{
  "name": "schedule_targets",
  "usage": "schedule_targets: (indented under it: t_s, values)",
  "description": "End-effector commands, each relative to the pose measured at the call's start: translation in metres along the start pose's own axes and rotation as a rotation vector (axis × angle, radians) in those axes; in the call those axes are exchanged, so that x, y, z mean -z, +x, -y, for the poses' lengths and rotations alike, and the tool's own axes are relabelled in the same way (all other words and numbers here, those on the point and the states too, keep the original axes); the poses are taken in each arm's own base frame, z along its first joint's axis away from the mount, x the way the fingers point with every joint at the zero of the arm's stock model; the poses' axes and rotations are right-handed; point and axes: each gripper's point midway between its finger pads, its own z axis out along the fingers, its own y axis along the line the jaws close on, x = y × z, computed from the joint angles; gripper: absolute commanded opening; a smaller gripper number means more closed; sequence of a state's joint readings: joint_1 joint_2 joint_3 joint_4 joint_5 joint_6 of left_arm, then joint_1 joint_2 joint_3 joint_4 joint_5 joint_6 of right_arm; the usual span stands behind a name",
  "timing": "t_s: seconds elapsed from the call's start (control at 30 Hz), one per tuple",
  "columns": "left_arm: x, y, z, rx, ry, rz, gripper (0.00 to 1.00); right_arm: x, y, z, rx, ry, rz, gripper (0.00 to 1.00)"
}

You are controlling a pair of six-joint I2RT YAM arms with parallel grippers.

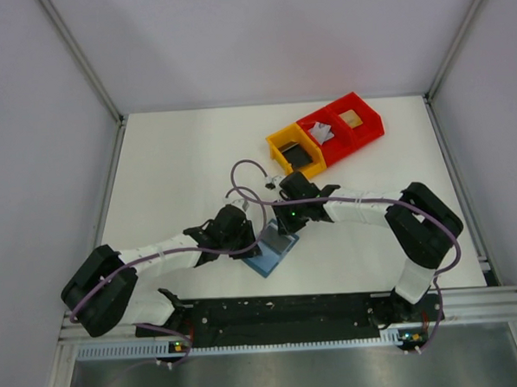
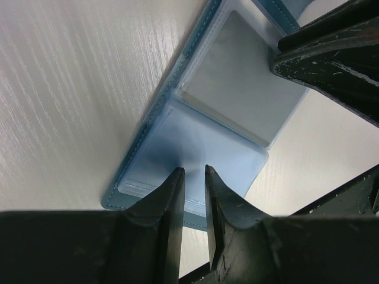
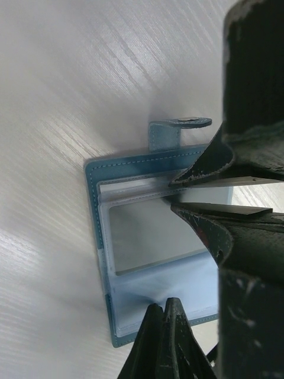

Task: Take the credit cards out of the card holder
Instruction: Remove the credit card from the card holder.

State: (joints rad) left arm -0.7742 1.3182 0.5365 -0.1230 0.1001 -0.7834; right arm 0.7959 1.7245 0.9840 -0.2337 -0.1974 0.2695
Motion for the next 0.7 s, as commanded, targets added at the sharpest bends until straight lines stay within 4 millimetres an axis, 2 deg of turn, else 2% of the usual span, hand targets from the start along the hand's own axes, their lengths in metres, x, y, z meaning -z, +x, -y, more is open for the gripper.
schedule_targets:
  t_s: [0.0, 0.27, 0.67]
  values:
    - [-0.002, 0.008, -0.005, -0.006, -0.009, -0.020, 0.25, 0.024, -0.033, -0.028, 0.030, -0.103, 0.084, 0.15]
    - [-0.003, 0.008, -0.006, -0.007, -0.012, -0.019, 0.25, 0.043, -0.038, -0.049, 0.031, -0.199, 0.103, 0.15]
    - [0.008, 0.003, -0.007, 0.011, -0.009, 0.029, 0.25, 0.046, -0.029, -0.077, 0.052, -0.271, 0.076, 0.16]
